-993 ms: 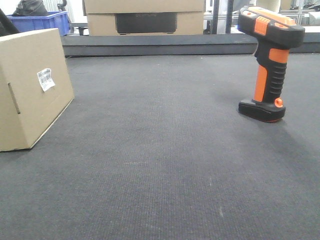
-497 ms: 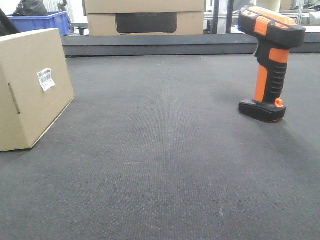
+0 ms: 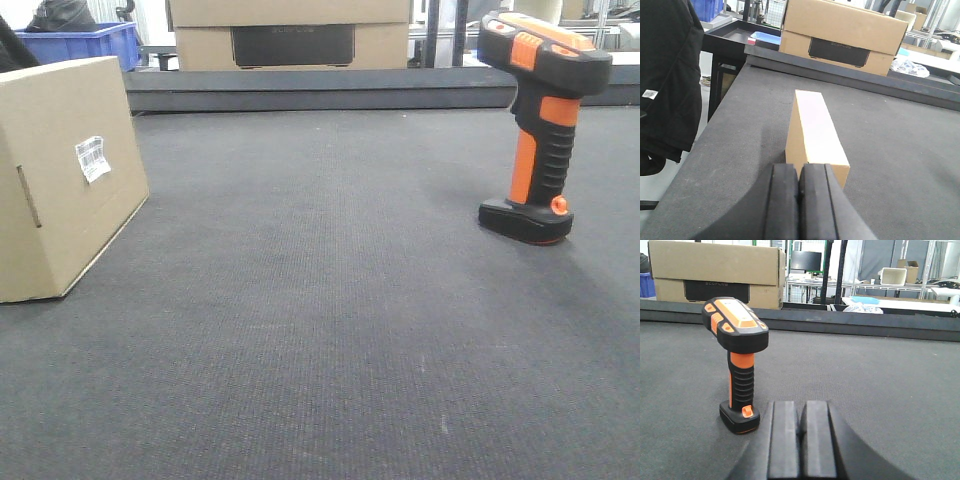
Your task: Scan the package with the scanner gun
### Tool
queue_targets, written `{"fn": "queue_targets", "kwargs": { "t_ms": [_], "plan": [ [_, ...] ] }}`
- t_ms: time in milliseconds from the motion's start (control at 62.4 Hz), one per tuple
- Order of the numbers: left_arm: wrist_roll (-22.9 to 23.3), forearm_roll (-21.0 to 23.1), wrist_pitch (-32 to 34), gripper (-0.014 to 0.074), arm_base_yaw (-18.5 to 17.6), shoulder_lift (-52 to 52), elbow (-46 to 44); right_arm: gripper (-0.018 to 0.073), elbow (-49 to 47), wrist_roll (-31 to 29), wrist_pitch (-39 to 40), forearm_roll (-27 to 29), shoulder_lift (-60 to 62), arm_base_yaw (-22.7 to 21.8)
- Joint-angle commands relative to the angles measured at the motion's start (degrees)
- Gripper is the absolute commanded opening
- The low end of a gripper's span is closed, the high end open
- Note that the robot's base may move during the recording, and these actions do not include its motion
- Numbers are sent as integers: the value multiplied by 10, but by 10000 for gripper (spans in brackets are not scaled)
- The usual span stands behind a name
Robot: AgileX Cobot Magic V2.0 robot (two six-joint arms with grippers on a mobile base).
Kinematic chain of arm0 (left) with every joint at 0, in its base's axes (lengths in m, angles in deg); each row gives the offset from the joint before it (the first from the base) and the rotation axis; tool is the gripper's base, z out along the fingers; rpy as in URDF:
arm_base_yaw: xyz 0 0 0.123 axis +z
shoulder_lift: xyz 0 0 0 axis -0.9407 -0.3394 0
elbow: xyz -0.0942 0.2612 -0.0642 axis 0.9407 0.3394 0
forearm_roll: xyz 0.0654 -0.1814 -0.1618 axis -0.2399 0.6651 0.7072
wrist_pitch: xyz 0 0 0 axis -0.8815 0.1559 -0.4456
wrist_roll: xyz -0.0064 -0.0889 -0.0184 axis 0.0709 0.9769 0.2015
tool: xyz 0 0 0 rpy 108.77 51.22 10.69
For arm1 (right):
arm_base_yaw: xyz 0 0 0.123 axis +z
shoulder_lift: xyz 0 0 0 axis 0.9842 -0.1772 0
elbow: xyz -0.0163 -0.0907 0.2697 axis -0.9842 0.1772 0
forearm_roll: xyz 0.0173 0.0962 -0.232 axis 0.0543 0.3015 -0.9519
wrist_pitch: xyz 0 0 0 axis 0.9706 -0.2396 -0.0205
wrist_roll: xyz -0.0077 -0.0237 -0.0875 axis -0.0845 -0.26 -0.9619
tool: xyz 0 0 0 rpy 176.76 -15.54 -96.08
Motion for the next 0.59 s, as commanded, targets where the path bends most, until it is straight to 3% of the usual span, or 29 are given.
{"fn": "queue_targets", "kwargs": {
  "t_ms": [0, 401, 497, 577],
  "plan": [
    [1, 0, 7, -97, 2, 2, 1, -165, 1, 1, 17, 2, 1, -2],
    [1, -2, 9, -97, 2, 2, 3, -165, 1, 1, 17, 2, 1, -2],
    [-24, -27, 81, -97, 5, 10, 32, -165, 1, 1, 17, 2, 1, -2],
    [-65, -16, 162, -97, 26, 30, 81, -165, 1, 1, 17, 2, 1, -2]
  ]
}}
